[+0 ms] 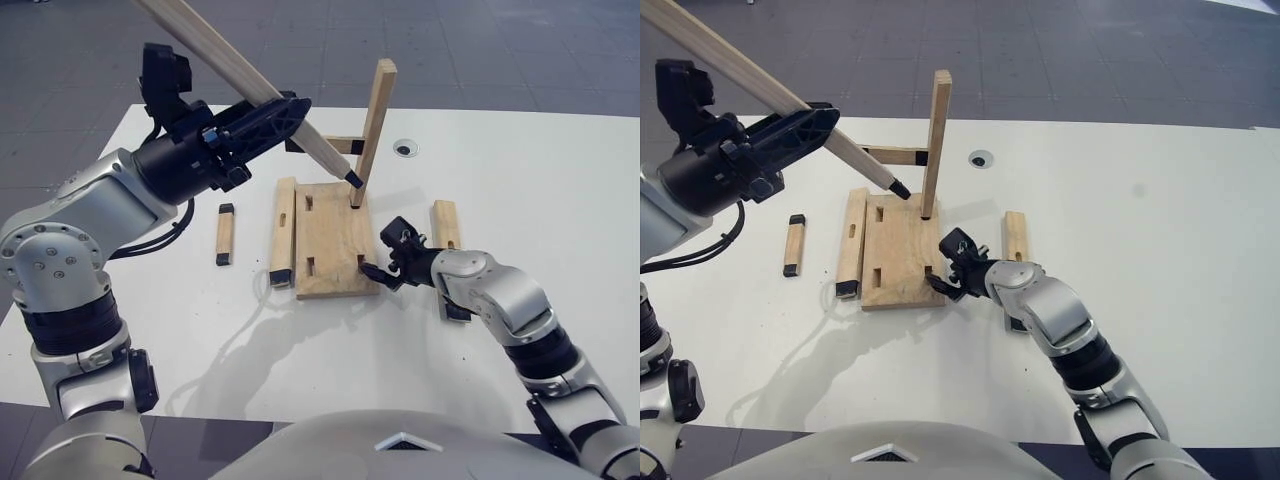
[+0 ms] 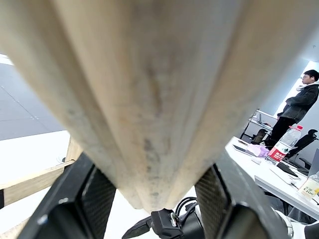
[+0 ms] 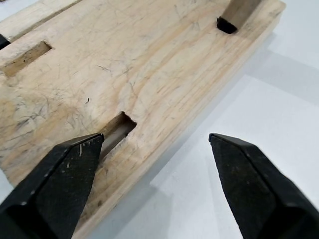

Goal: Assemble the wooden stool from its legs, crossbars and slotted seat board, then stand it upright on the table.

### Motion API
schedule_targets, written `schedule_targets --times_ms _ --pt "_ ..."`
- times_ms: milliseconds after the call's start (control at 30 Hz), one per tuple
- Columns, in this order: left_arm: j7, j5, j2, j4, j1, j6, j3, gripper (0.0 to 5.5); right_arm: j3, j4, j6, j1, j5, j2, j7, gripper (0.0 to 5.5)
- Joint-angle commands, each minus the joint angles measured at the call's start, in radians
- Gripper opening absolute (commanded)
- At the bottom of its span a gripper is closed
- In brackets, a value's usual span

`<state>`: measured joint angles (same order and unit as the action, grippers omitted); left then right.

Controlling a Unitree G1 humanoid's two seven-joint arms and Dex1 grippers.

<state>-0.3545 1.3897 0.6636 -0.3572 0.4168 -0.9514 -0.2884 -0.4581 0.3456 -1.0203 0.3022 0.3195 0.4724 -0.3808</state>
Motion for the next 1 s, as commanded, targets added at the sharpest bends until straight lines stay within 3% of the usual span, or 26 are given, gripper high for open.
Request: schedule_targets --times_ms 33,267,433,567,667,867,1000 --pt "-0.032 -0.002 0.051 -0.015 -0.016 -0.009 -0.032 2.06 -0.03 0.009 0.009 -0.066 -0.024 0.237 -0.164 3.91" --pt "-0.101 -0.013 0.129 -0.085 -0.132 -0.056 -0.034 2.06 0.012 -0.117 0.132 0.035 -0.058 0.366 -0.361 3.91" --pt "-0.198 -0.206 0.176 -0.116 -0.241 -0.03 0.085 2.06 0.005 -0.111 0.184 0.022 -0.081 0.399 -0.44 3.91" --pt "-0.158 -0.385 0.054 -0.034 -0.227 0.105 0.144 2.06 0.016 -0.117 0.19 0.024 -0.093 0.378 -0.453 3.91" --pt "-0.236 -0.441 -0.032 -0.025 -0.242 0.228 0.161 2.06 0.013 -0.112 0.196 0.012 -0.104 0.369 -0.461 3.91" --pt "-0.478 -0.527 -0.047 0.106 -0.236 0.327 0.227 2.06 0.016 -0.116 0.209 0.026 -0.108 0.378 -0.503 3.91" --pt "-0.55 -0.621 -0.051 0.204 -0.211 0.381 0.27 2.06 -0.005 -0.119 0.271 0.007 -0.123 0.466 -0.626 3.91"
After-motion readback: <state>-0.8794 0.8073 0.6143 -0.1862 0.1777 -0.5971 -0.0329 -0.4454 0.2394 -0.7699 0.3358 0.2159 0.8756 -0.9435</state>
